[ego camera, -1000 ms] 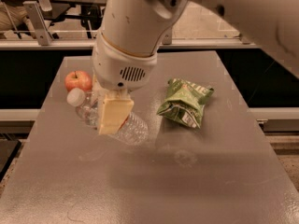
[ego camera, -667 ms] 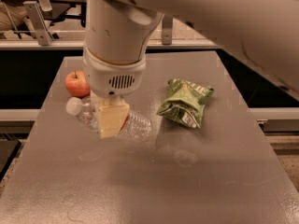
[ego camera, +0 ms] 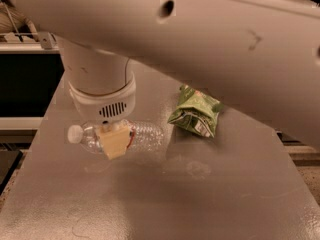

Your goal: Knock water bottle over

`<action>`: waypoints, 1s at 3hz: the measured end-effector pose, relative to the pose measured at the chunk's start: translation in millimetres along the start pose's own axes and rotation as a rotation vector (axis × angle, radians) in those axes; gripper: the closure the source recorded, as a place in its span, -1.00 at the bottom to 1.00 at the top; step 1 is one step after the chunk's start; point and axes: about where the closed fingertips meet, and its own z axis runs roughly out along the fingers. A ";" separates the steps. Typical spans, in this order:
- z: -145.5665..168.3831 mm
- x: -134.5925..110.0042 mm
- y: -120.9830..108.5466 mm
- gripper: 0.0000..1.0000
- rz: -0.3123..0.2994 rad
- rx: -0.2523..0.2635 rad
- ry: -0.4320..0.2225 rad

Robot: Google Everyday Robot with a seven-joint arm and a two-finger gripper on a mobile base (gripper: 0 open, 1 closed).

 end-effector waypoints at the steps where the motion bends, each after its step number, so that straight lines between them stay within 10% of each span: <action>1: 12.3 -1.3 4.1 -0.23 -0.039 0.003 0.066; 3: 42.7 -4.0 17.9 -1.00 -0.099 -0.036 0.112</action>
Offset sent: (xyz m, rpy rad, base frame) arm -0.0040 -0.0064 -0.0541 -0.1685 -0.0237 0.0629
